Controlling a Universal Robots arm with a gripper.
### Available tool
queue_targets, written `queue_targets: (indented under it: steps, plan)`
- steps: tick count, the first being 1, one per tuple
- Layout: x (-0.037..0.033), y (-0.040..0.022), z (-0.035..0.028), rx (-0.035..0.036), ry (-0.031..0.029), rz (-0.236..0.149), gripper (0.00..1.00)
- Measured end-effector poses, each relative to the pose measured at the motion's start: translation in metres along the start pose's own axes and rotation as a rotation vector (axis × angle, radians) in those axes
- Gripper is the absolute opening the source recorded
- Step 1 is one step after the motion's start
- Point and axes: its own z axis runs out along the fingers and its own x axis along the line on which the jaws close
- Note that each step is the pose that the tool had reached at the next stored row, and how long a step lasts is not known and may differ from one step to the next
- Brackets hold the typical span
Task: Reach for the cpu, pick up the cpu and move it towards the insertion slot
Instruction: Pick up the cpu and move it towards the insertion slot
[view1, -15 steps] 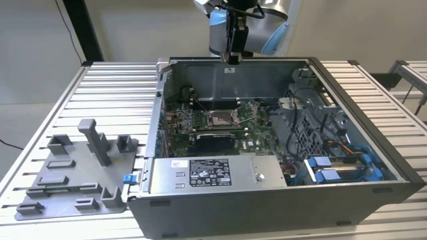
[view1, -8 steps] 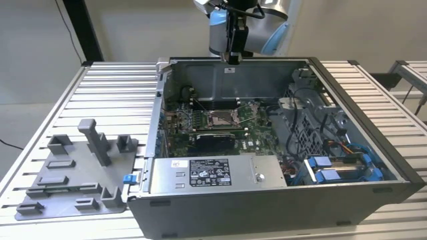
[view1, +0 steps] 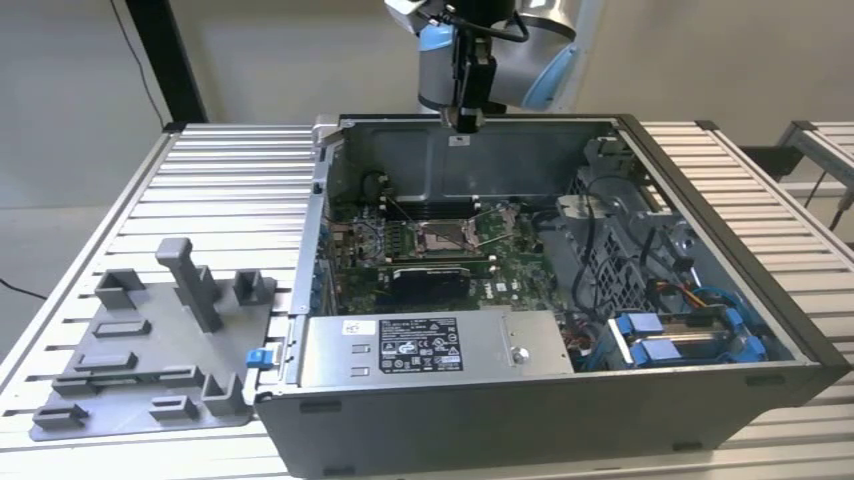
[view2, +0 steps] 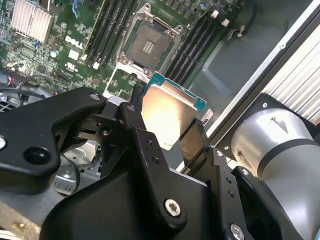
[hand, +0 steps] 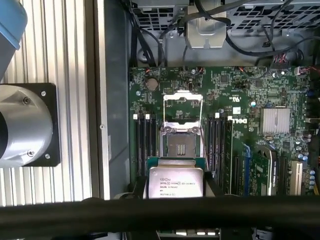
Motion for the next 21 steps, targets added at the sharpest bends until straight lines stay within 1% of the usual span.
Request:
queue_targets:
  steps: [5,11,17,21]
  plan:
    - [-0.0018,-0.0009,0.0047,0.0001,0.0006,-0.003,0.00]
    - [-0.0032,-0.0037,0.0125,0.0001,0.0012,-0.005,0.00]
    - [-0.0047,-0.0067,0.0146,0.0000,0.0034,-0.013,0.00]
    - [-0.0047,-0.0069,0.0149,0.0001,0.0033,-0.013,0.00]
